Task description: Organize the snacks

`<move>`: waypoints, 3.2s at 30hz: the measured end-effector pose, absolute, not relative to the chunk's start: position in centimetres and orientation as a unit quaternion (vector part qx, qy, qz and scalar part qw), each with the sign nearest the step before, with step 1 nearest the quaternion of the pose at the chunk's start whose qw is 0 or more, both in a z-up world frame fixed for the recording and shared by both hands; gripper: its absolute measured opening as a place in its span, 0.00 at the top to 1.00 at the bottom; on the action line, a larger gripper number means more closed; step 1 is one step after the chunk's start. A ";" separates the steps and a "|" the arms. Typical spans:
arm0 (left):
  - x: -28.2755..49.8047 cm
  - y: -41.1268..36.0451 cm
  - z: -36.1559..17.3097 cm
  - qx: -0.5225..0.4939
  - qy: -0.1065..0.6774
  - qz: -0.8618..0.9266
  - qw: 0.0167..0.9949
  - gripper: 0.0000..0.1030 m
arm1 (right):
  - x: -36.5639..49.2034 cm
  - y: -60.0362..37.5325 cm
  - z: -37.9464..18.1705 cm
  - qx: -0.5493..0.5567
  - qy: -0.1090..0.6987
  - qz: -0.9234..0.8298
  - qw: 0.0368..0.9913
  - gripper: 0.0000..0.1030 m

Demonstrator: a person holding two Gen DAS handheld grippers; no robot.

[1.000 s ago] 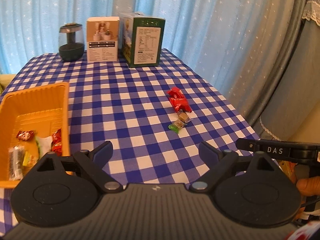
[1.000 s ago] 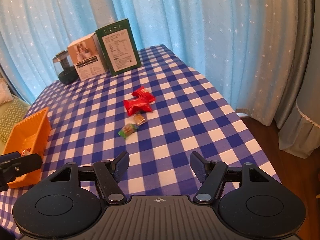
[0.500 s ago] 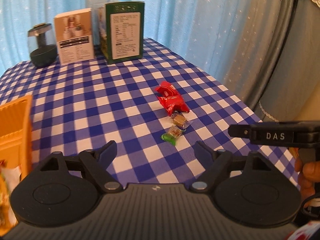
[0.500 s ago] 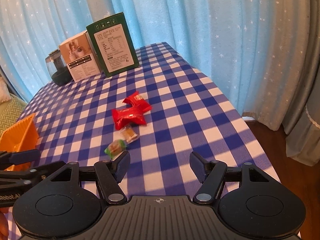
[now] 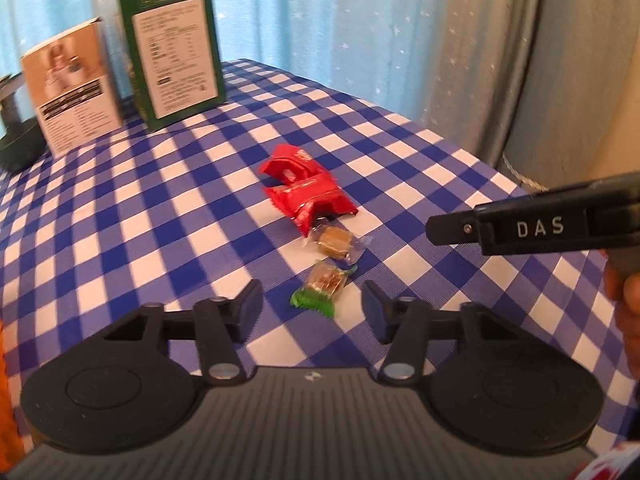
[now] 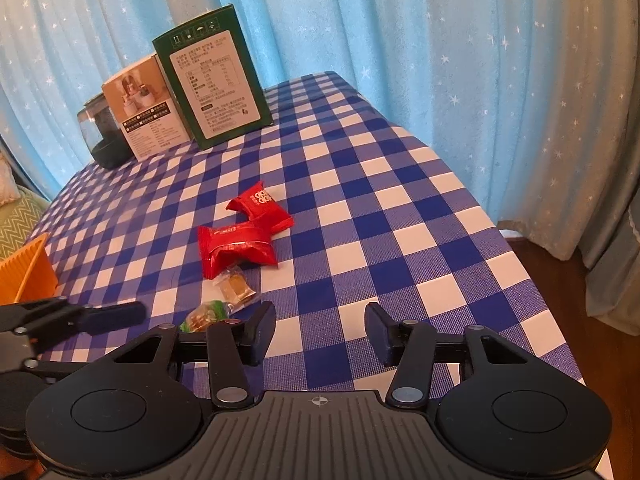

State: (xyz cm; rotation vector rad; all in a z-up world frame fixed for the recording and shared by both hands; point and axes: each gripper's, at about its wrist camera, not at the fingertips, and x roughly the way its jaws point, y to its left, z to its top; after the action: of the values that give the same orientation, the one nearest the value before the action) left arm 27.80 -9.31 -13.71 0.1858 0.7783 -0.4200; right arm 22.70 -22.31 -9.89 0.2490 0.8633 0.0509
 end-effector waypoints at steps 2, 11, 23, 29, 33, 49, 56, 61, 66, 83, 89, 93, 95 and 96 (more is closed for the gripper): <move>28.3 -9.7 -14.1 0.099 0.374 -0.205 0.899 0.56 | 22.8 -22.3 -9.9 0.123 0.418 0.026 0.900 0.51; 29.3 -9.6 -15.3 0.085 0.389 -0.218 0.891 0.77 | 23.5 -21.3 -10.4 0.120 0.429 0.046 0.894 0.51; 26.3 -3.9 -14.2 0.021 0.399 -0.122 0.908 0.81 | 25.9 -17.4 -11.1 0.064 0.420 0.135 0.895 0.66; 26.0 -2.9 -14.5 0.008 0.398 -0.105 0.911 0.81 | 27.7 -16.4 -12.5 0.067 0.429 0.126 0.892 0.74; 26.0 -3.1 -14.7 0.012 0.394 -0.107 0.913 0.81 | 28.0 -15.4 -12.7 0.031 0.423 0.124 0.897 0.76; 26.8 -3.7 -14.7 0.029 0.404 -0.113 0.907 0.82 | 26.4 -15.6 -12.4 0.041 0.432 0.103 0.895 0.79; 24.3 -3.5 -13.5 0.018 0.403 -0.104 0.909 0.83 | 24.2 -16.0 -11.2 0.055 0.425 0.086 0.899 0.79; 21.8 -3.3 -12.4 0.002 0.407 -0.100 0.908 0.83 | 21.4 -15.9 -10.1 0.066 0.423 0.074 0.901 0.79; 19.1 -2.5 -10.8 -0.014 0.405 -0.092 0.910 0.83 | 18.3 -16.0 -8.7 0.082 0.422 0.063 0.901 0.79; 11.3 0.7 -5.4 -0.040 0.373 -0.062 0.925 0.83 | 9.9 -12.7 -3.2 0.066 0.399 0.085 0.911 0.79; 9.8 1.9 -4.1 -0.051 0.363 -0.054 0.929 0.83 | 8.6 -11.0 -1.7 0.058 0.389 0.104 0.914 0.79; 9.0 3.0 -3.4 -0.059 0.357 -0.045 0.931 0.83 | 8.3 -9.8 -1.1 0.052 0.384 0.116 0.914 0.79; 8.6 3.6 -3.1 -0.060 0.354 -0.040 0.933 0.83 | 8.2 -9.2 -0.8 0.048 0.381 0.122 0.915 0.79; 8.5 3.8 -3.0 -0.061 0.353 -0.038 0.933 0.83 | 8.2 -8.9 -0.7 0.047 0.380 0.125 0.915 0.79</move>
State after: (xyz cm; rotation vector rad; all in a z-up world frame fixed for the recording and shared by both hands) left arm 8.48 3.82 -2.98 -0.1238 0.7222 -0.0768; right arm 8.21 -8.90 -0.70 0.0972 0.7818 0.2573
